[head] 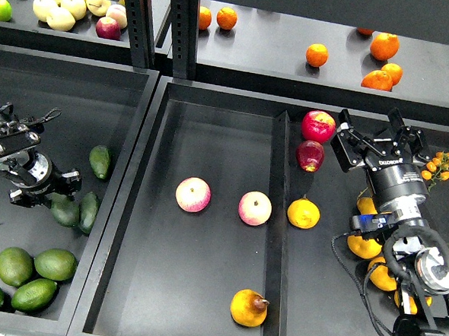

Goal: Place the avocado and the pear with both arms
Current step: 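Lower the avocado among the other avocados and open the left gripper, then withdraw the left gripper and move the right gripper toward the yellow pear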

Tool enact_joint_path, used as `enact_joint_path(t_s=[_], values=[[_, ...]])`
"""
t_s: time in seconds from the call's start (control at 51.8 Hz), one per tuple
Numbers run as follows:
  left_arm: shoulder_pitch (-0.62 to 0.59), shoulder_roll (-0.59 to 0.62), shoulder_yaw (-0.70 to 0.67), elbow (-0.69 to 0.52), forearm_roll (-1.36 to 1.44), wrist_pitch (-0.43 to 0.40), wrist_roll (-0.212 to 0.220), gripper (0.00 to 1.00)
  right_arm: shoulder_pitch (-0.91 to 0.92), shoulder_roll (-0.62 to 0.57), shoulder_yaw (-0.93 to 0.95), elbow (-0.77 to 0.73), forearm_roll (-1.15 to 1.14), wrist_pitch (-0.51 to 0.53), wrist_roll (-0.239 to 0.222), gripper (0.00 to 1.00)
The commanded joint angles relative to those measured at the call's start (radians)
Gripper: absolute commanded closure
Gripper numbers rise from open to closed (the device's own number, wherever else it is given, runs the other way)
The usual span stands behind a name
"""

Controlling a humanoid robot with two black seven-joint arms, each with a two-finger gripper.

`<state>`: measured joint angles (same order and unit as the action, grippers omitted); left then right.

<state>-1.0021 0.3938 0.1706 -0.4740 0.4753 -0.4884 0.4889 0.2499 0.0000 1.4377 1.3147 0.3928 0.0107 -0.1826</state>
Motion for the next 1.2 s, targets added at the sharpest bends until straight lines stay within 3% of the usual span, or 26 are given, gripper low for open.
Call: enact_joint_path(t_s=[0.0,0.309,0.541,0.927,1.178], values=[[0.0,-0.007,0.0,0.0,0.002,0.0,0.0,0.67,-0.001,0.0,0.0,0.0,0.0,0.0,0.0,0.0],[-0.001,-0.009,0.0,-0.002,0.017,0.0,0.0,0.58,-0.001,0.0,0.0,0.0,0.0,0.0,0.0,0.0],[-0.004,-0.01,-0.005,-0.005,0.019,0.0,0.0,0.35,-0.001,0.0,0.0,0.0,0.0,0.0,0.0,0.0],[-0.015,0.005,-0.045,-0.025,0.017,0.0,0.0,0.14,-0.001,0.0,-0.002,0.0,0.0,0.0,0.0,0.0],[-0.046,0.141,-0.163,-0.04,0.008,0.0,0.0,0.03,-0.014,0.0,-0.014,-0.002,0.0,0.0,-0.005,0.0]])
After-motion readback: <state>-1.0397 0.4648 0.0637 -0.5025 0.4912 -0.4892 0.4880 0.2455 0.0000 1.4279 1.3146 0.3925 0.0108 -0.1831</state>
